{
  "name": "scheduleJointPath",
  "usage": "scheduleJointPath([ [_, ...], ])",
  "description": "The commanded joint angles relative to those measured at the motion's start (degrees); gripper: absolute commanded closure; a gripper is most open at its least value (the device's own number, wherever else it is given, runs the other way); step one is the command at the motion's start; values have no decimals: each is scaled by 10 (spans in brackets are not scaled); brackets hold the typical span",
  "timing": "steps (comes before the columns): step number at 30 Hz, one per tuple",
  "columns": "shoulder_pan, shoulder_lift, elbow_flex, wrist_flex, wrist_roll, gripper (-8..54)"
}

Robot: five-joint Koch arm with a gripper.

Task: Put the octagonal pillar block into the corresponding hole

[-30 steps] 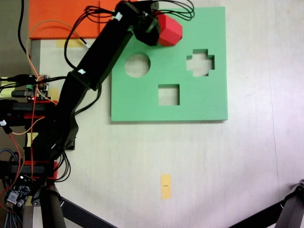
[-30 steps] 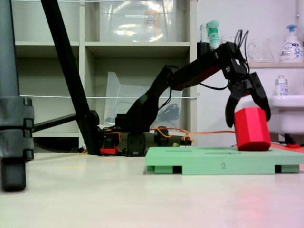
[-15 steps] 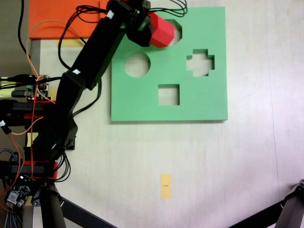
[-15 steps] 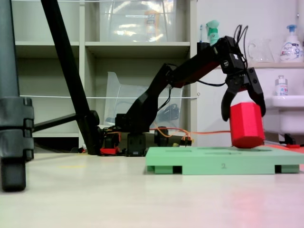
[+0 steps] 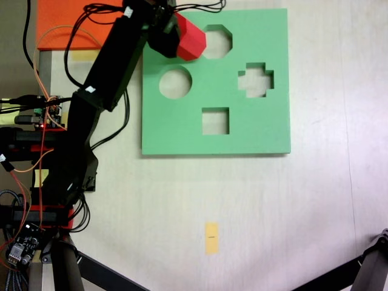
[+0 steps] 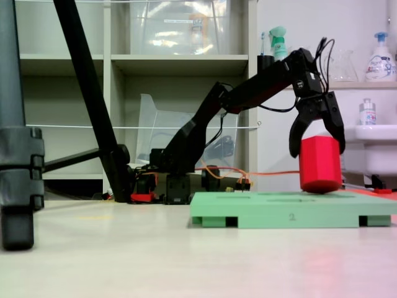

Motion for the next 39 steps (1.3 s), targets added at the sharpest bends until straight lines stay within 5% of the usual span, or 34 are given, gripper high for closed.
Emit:
scheduleJointPath([
  [1, -2, 5, -1, 42, 6, 264],
  [39, 77, -84, -14, -201, -153, 235],
])
